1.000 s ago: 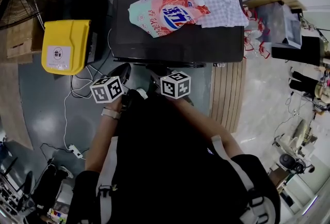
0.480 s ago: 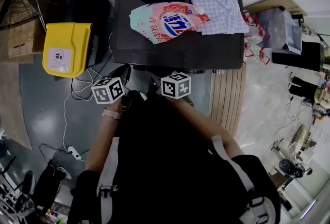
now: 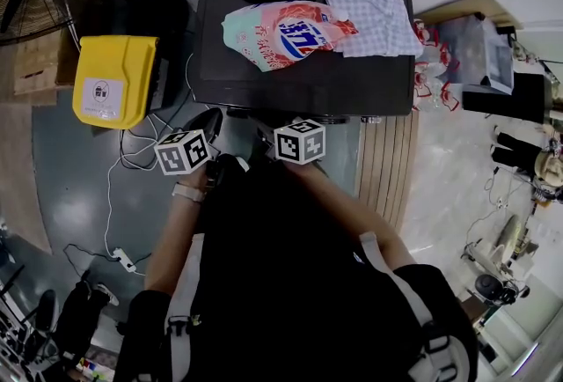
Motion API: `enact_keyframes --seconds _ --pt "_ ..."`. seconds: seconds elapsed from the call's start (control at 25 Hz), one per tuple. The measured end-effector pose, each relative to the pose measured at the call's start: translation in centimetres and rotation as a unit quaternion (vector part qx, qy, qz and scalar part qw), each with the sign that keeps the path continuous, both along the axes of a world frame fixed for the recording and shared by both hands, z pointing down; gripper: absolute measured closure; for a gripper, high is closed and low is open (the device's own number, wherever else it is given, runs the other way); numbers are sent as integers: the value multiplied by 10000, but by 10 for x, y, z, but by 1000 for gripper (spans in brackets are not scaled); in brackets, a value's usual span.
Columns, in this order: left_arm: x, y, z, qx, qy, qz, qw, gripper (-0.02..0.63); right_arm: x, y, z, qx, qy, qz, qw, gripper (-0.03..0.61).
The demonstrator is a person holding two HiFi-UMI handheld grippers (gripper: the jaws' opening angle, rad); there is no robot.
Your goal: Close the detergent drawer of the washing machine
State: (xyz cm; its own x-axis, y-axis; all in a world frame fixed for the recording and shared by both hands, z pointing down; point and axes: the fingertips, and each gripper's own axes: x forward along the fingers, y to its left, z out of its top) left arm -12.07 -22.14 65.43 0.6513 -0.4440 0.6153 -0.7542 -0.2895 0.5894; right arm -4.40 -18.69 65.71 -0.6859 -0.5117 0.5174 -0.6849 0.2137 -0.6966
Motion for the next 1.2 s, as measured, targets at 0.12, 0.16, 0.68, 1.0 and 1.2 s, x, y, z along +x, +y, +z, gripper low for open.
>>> enact_keyframes --seconds 0.12,0.16,0.68,1.0,1.2 --pt "-2 5 -6 18 -3 10 10000 603 1 3 -7 57 28 -14 10000 563" --pt "-2 6 -8 32 5 16 10000 603 2 4 -10 80 32 -7 10000 563" --pt "-33 46 -58 910 -138 306 9953 603 -11 34 -63 961 462 -70 9943 563" --pt "-49 80 -117 1886 -390 585 9795 601 -28 67 -127 1870 863 -405 9777 563" --pt "-54 103 -152 2376 -359 698 9682 601 -36 91 -169 2369 977 -499 9653 563"
